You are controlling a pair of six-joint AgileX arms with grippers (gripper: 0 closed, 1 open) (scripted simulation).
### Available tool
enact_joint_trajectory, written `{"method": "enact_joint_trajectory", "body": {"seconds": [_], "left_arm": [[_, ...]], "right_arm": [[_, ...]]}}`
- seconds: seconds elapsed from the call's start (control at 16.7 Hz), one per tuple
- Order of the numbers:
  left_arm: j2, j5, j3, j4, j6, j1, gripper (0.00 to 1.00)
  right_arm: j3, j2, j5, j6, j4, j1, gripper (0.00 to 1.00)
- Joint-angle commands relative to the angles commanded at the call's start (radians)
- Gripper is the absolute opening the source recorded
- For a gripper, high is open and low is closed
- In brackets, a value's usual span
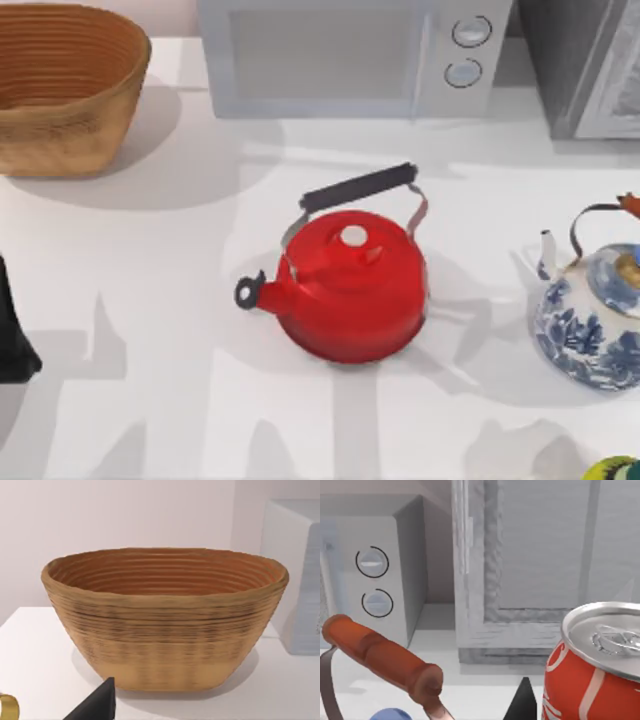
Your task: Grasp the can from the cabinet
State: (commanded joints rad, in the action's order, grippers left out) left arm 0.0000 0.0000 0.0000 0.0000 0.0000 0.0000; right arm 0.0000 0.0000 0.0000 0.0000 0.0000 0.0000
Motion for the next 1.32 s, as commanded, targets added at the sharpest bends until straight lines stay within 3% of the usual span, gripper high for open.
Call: {"method": "enact_joint_trajectory", "body": {"seconds": [0.24,0.54,1.32], "left_arm": [[0.000,0.000,0.000,0.000,0.000,0.000,1.00],[0.000,0.000,0.000,0.000,0.000,0.000,1.00],[0.000,0.000,0.000,0.000,0.000,0.000,1.00]], "right_arm": [[0.009,0.034,-0.012,0.002,0.015,0.000,0.00],[0.094,0.262,-0.115,0.003,0.163,-0.030,0.00],[0.512,1.439,-0.631,0.014,0.944,-0.200,0.00]]}}
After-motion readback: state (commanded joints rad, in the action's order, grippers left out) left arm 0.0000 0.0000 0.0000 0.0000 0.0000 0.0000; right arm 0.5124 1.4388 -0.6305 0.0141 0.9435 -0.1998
